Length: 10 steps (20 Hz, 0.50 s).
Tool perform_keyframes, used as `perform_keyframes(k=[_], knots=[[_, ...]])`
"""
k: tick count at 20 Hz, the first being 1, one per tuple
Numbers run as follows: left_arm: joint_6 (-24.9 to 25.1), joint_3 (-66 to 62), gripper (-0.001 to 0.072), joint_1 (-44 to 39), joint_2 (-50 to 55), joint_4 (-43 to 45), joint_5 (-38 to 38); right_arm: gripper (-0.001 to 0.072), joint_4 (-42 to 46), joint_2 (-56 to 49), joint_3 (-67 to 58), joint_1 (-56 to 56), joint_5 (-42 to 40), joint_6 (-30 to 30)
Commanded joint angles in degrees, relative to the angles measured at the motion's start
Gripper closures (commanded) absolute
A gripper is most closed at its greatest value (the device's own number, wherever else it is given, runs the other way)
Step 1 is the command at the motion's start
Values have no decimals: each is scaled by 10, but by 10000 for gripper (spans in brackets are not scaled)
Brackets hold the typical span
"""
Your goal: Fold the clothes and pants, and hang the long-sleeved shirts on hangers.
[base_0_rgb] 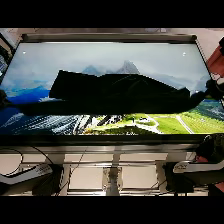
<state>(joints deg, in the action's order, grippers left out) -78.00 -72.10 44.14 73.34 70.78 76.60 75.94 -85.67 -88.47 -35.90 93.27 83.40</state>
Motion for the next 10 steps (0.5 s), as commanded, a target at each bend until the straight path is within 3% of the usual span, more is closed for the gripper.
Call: perform_keyframes(k=[1,6,10], knots=[[37,99,674,2,-29,45,-21,687,56,64,142,-24,-61,-5],[34,189,674,2,-45,55,-33,686,101,129,274,-56,-124,-6],[-7,210,674,2,-45,99,-39,686,143,148,310,-56,-139,-3]])
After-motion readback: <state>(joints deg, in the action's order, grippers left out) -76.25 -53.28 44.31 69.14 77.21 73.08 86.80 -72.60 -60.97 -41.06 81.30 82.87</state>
